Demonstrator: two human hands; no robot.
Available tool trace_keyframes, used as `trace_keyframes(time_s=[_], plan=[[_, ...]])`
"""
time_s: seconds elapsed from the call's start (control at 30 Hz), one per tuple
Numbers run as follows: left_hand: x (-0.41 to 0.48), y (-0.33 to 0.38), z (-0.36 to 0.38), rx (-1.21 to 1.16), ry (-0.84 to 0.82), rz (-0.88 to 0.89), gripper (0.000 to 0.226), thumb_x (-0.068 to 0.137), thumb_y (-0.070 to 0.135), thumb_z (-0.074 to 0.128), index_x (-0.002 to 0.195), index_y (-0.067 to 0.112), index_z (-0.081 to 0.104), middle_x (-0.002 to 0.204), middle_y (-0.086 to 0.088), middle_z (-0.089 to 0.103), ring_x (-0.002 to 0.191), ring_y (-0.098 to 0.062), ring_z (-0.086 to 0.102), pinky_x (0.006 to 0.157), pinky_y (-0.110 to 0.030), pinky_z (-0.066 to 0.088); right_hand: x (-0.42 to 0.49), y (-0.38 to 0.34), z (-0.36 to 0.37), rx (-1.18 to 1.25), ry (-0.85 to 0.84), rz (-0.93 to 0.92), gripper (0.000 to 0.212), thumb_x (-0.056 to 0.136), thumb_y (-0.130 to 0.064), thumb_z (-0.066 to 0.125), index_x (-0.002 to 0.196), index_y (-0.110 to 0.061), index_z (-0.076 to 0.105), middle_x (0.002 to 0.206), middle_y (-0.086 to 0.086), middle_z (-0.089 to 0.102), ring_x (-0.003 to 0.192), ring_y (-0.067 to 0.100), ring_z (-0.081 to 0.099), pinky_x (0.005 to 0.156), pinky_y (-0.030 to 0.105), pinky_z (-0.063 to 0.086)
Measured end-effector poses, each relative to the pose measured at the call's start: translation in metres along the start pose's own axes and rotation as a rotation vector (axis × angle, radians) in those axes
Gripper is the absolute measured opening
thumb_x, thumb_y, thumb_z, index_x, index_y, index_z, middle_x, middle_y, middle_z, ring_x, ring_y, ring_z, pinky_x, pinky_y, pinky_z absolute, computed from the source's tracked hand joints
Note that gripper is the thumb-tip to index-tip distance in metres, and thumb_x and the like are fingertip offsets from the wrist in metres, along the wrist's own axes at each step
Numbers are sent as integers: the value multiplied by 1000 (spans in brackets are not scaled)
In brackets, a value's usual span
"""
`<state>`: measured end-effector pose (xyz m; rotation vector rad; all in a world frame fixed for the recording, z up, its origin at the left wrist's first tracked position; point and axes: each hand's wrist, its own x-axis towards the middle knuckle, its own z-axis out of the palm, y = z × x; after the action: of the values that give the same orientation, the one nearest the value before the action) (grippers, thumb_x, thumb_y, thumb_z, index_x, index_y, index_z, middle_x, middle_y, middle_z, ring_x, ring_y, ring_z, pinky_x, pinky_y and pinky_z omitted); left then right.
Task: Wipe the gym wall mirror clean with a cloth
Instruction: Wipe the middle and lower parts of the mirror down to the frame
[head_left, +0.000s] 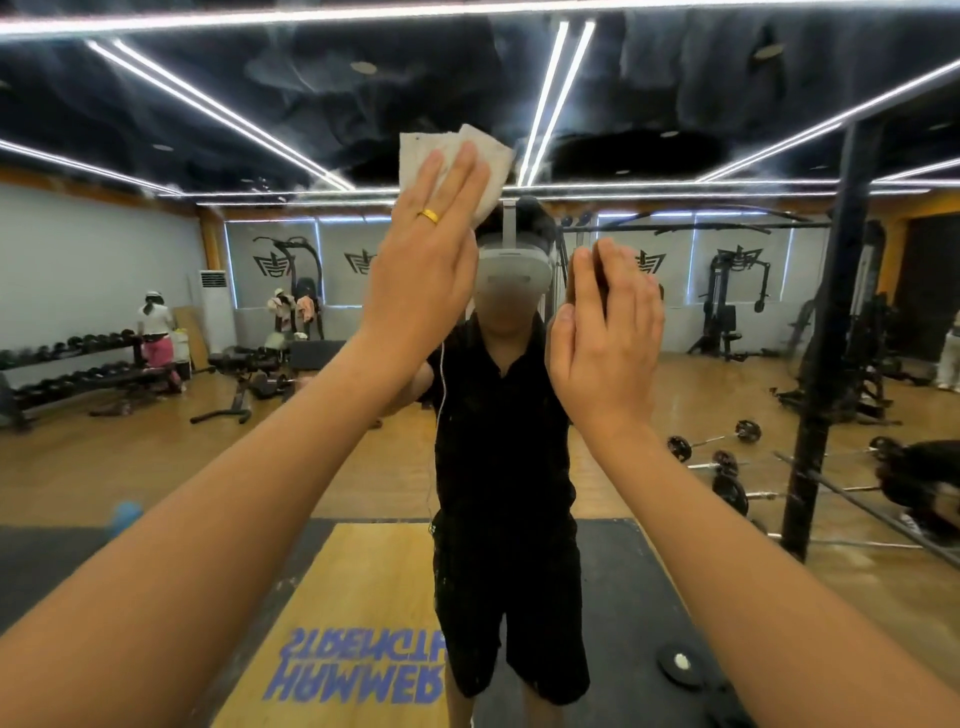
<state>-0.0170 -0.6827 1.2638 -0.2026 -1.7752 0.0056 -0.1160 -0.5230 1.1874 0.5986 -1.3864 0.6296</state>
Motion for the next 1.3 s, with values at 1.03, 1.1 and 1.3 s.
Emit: trace_keyframes(time_s=[1.03,1.1,1.3], plan=[[42,73,33,1,-96,83,52,106,19,42,159,20,39,168,0,31,156,-29,22,115,-35,37,0,2,2,30,9,-10,49,104,-16,55,150,-2,47,158,20,43,150,33,37,123,53,29],[40,62,27,26,-113,143,53,105,16,44,158,16,41,167,-2,34,155,-31,25,116,-39,37,-1,4,2,2,-16,-16,49,107,-19,45,153,-3,44,161,19,39,152,33,34,124,54,27],[-4,6,1,67,-81,177,52,104,8,49,155,10,44,164,-5,38,155,-31,27,120,-48,35,-1,7,0,-43,-61,-17,54,109,-24,34,159,-6,31,167,17,28,156,30,24,129,49,15]])
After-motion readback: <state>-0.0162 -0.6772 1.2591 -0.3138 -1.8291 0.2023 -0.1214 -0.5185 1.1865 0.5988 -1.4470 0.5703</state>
